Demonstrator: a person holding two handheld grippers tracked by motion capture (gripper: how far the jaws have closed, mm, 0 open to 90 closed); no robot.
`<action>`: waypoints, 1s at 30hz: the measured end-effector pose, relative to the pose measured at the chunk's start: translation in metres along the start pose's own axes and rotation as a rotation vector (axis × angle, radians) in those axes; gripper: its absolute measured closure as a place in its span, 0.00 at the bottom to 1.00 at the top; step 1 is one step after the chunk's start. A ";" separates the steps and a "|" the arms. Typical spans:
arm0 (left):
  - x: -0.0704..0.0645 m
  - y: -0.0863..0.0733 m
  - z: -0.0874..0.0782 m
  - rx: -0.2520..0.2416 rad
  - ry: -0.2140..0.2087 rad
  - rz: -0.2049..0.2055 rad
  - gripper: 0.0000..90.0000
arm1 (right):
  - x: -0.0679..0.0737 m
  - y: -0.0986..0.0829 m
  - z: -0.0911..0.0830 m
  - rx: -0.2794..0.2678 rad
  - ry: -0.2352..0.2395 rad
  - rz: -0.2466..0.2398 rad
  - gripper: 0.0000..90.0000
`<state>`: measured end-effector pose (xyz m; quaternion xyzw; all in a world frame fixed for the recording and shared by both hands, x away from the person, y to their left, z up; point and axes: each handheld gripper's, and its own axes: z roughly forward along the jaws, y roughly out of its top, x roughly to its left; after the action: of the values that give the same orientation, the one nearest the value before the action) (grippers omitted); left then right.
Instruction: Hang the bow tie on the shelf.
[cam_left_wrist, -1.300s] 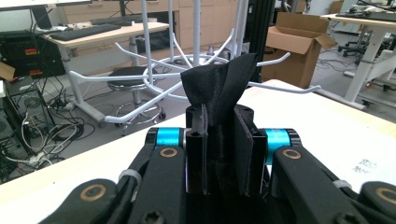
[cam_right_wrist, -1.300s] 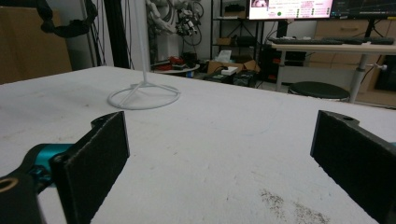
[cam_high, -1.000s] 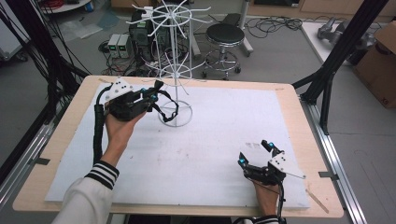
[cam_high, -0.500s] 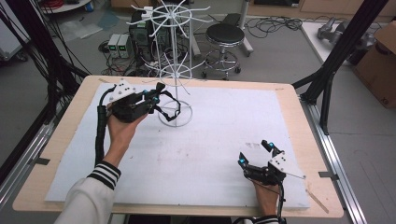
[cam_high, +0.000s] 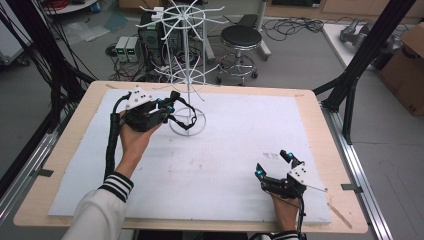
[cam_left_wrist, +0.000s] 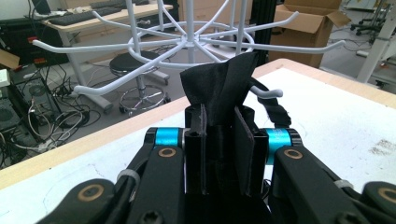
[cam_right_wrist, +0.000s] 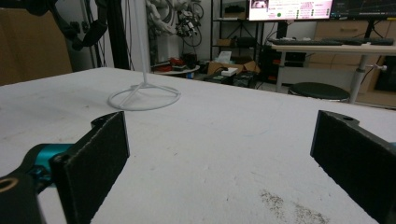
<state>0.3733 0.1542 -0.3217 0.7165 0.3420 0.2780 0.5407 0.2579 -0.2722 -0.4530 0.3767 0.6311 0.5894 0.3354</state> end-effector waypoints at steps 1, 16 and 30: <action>0.000 0.000 0.000 0.001 -0.001 0.000 0.84 | 0.000 0.000 0.000 0.000 0.000 0.001 0.04; -0.002 -0.006 0.003 0.022 0.008 0.021 0.66 | 0.000 0.000 0.000 -0.002 0.000 -0.001 0.04; 0.006 -0.037 -0.033 0.029 -0.107 -0.053 0.14 | -0.001 0.000 -0.001 -0.008 0.003 0.007 0.04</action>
<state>0.3444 0.1848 -0.3491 0.7287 0.3356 0.2198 0.5550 0.2580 -0.2734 -0.4532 0.3766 0.6278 0.5938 0.3339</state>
